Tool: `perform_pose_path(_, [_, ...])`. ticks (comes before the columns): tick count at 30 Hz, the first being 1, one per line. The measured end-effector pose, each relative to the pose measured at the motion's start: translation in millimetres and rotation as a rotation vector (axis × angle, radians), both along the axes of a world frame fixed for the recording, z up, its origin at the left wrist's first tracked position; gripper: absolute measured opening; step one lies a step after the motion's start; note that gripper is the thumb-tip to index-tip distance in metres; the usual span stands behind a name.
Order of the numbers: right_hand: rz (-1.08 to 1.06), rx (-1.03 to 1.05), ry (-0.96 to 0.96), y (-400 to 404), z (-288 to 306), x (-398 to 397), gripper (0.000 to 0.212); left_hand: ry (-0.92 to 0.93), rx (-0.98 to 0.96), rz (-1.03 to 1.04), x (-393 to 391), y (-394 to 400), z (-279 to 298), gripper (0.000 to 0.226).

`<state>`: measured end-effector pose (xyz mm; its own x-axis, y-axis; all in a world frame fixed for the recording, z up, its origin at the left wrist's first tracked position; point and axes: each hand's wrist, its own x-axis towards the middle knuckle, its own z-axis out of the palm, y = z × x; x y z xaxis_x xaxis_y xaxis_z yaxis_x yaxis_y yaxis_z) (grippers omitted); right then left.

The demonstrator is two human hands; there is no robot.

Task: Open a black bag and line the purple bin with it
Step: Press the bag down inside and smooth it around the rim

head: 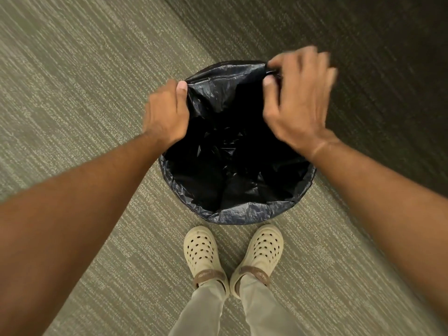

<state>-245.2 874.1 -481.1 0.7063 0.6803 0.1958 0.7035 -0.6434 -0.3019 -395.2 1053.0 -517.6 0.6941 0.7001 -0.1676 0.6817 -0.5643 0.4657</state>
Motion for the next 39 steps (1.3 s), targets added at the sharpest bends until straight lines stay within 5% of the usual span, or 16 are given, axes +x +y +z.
perform_pose_path(2, [0.302,-0.078,0.298,8,-8,-20,0.033,-0.003,0.005,-0.005,0,1,-1,0.045])
perform_pose_path(4, [0.448,-0.447,0.761,22,-19,-34,0.054,-0.008,0.007,-0.006,1,0,-2,0.045])
perform_pose_path(6, [0.490,-0.692,0.904,39,-26,-40,0.066,-0.009,0.007,-0.012,0,1,-1,0.045])
perform_pose_path(10, [0.297,-0.512,0.808,69,-35,-26,0.063,-0.019,0.016,-0.048,-3,2,-1,0.047])
perform_pose_path(17, [0.227,-0.491,0.856,66,-22,-13,0.053,0.008,0.010,-0.047,-4,2,-1,0.050])
perform_pose_path(21, [0.072,-0.009,0.405,22,4,-8,0.038,0.010,-0.053,0.013,-11,-3,4,0.052])
perform_pose_path(23, [-0.116,0.057,0.218,-7,9,4,0.033,0.004,-0.070,0.086,-17,-10,6,0.049])
perform_pose_path(26, [-0.407,-0.133,0.403,-42,-1,17,0.034,-0.010,-0.127,0.174,-26,-19,8,0.043])
perform_pose_path(31, [-0.538,-0.192,0.755,-56,-18,9,0.050,0.005,-0.255,0.294,-26,-26,15,0.041])
perform_pose_path(39, [-0.580,-0.030,0.778,-53,-15,6,0.057,0.028,-0.325,0.306,-27,-23,17,0.045])
